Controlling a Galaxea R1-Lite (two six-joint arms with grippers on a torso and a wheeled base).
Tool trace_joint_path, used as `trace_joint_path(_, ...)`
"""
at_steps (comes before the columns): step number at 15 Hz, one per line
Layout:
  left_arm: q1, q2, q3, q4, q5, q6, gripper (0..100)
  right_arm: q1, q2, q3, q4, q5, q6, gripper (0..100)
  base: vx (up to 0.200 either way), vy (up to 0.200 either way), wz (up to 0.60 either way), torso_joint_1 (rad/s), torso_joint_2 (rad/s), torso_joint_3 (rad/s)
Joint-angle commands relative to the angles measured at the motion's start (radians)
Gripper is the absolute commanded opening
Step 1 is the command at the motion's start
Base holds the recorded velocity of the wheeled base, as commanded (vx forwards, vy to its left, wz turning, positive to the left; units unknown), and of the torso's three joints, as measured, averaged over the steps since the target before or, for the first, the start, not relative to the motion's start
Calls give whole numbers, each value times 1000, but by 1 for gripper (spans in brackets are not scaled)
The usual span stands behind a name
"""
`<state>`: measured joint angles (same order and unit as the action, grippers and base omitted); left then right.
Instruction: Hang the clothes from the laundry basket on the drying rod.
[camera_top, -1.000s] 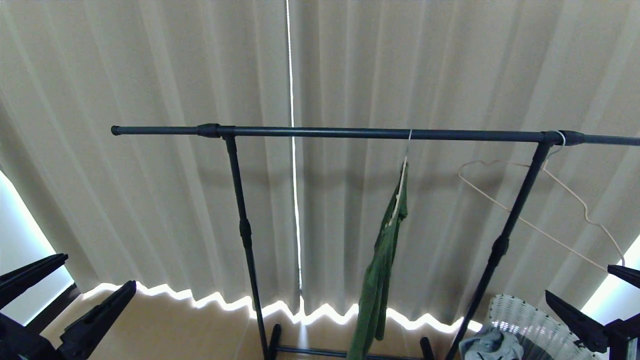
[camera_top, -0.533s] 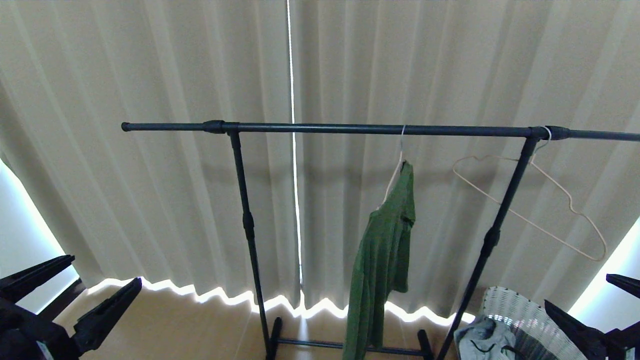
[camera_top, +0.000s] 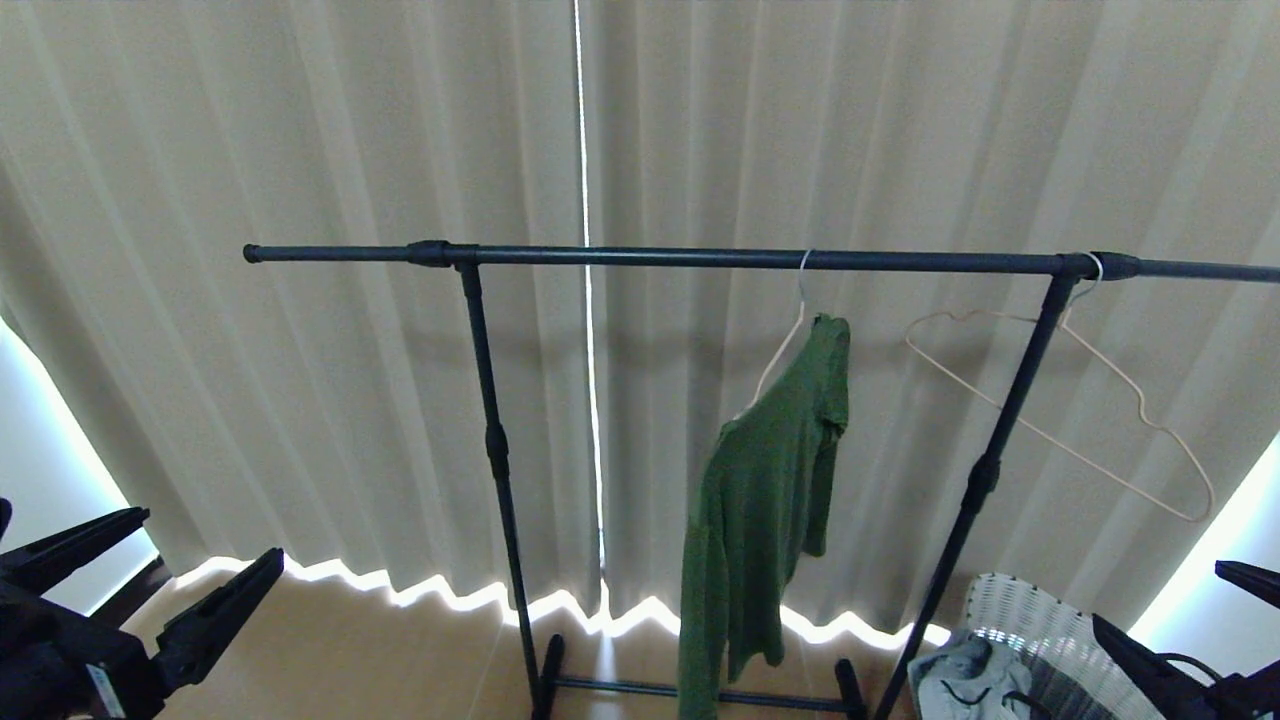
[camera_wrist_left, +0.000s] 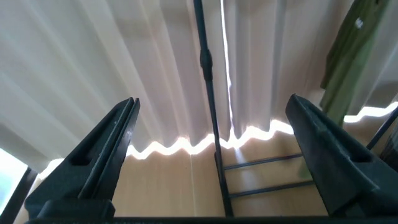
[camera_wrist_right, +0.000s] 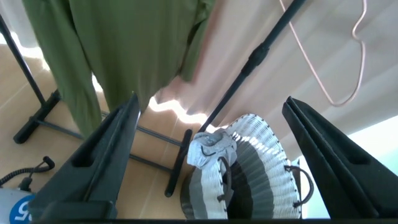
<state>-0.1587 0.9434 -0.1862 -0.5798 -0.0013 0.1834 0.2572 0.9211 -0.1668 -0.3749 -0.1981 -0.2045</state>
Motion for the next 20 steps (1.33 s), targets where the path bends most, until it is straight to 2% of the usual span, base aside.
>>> trace_joint_path(1, -5, -11, -3, 0, -2, 2, 100, 0, 1, 9, 2, 0, -1, 100, 0, 0, 0, 0, 0, 0)
trace_joint_path(2, -12, -11, 2, 0, -8, 4, 100, 0, 1, 38, -2, 0, 0, 100, 0, 0, 0, 0, 0, 0)
trace_joint_path(5, -15, -44, 5, 0, -8, 8, 100, 0, -25, 35, 1, -9, -4, 100, 0, 0, 0, 0, 0, 0)
trace_joint_path(9, -93, -103, 17, 1, -8, 65, 100, -32, -25, 32, 1, -12, -3, 100, 0, 0, 0, -13, 26, 13)
trace_joint_path(10, -150, -137, 14, 0, -5, 136, 100, -81, -19, 33, -1, -11, -1, 100, 0, 0, 0, -124, 315, 183)
trace_joint_path(11, -171, -130, 13, 0, 0, 130, 100, -179, -34, 35, -1, -3, -6, 100, 0, 0, 0, -178, 408, 227)
trace_joint_path(17, -174, -137, 16, 0, 0, 142, 100, -194, -30, 36, 1, -1, -7, 100, 0, 0, 0, -212, 500, 280)
trace_joint_path(20, -171, -106, 17, 0, 0, 139, 100, -197, -30, 39, 1, -1, -33, 100, 0, 0, 0, -199, 499, 300)
